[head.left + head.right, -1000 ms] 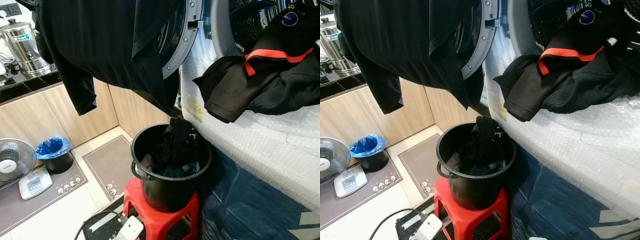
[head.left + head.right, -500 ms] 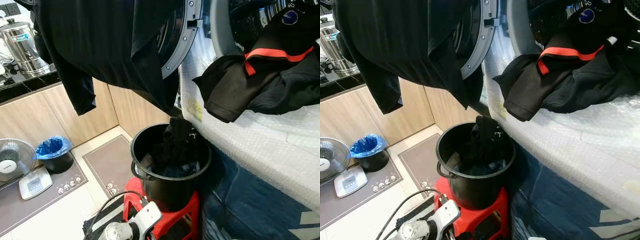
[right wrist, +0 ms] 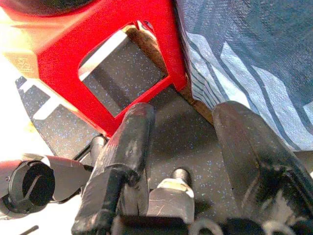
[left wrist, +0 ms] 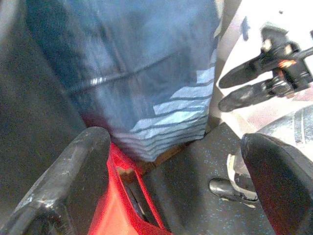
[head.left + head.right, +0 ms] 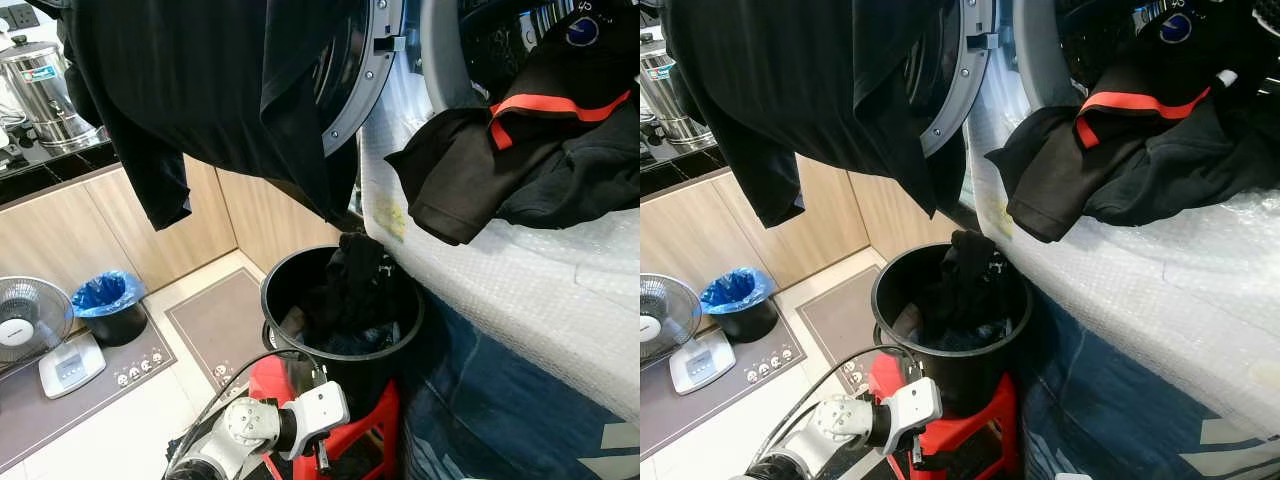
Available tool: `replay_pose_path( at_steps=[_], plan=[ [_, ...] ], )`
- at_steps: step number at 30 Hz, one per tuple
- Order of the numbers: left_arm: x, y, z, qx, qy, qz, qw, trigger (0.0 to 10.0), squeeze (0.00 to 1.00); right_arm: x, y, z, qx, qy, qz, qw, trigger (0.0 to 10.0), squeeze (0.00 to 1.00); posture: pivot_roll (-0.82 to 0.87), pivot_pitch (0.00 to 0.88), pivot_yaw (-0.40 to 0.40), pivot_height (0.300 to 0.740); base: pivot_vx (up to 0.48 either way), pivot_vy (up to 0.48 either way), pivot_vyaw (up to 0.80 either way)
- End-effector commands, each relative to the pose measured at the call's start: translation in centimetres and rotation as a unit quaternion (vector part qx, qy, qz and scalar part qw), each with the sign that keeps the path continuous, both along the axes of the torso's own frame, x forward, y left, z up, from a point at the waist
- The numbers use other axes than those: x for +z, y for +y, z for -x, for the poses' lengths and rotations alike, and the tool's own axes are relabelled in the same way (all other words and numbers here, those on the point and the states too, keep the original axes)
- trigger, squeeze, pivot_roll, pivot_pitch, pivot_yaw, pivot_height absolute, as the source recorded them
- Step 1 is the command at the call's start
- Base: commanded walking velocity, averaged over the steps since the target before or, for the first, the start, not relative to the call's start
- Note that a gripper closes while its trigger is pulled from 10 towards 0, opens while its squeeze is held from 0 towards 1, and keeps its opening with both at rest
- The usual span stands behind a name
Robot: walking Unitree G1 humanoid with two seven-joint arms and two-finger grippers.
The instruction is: Clothes washing
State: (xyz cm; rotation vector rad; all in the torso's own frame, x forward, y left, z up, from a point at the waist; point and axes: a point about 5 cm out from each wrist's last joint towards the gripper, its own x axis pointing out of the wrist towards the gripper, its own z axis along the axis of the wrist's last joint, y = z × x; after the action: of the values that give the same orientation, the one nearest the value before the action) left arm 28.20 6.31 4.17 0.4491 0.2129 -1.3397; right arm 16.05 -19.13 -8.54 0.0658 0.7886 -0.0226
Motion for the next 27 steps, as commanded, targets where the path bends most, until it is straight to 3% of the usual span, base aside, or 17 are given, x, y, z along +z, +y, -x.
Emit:
replay_pose_path(
  at_steps=[1, 7, 16, 27],
  plan=[
    [1.8, 0.1, -0.9, -0.016, -0.023, 0.008, 1.000, 10.0, 0.00, -0.1, 0.4, 0.2, 0.000, 0.003, -0.007, 1.000, 10.0, 0.00, -0.05, 0.047, 0.094, 0.740, 0.000, 0.000, 0.00],
    [4.7, 0.8, -2.4, -0.013, -0.060, 0.022, 0.998, 10.0, 0.00, -0.2, 0.5, 0.3, -0.004, 0.003, -0.011, 1.000, 10.0, 0.00, -0.04, 0.051, 0.094, 0.740, 0.000, 0.000, 0.00],
    [7.6, 2.7, -3.4, 0.006, -0.086, 0.031, 0.996, 10.0, 0.00, -0.2, 0.6, 0.3, -0.003, 0.003, -0.012, 1.000, 10.0, 0.00, -0.04, 0.052, 0.096, 0.740, 0.000, 0.000, 0.00],
    [9.3, 7.0, -5.7, 0.121, -0.092, 0.050, 0.987, 10.0, 0.00, -0.2, 0.4, 0.7, 0.007, -0.004, -0.012, 1.000, 10.0, 0.00, -0.05, 0.067, 0.090, 0.740, 0.000, 0.000, 0.00]
  ],
)
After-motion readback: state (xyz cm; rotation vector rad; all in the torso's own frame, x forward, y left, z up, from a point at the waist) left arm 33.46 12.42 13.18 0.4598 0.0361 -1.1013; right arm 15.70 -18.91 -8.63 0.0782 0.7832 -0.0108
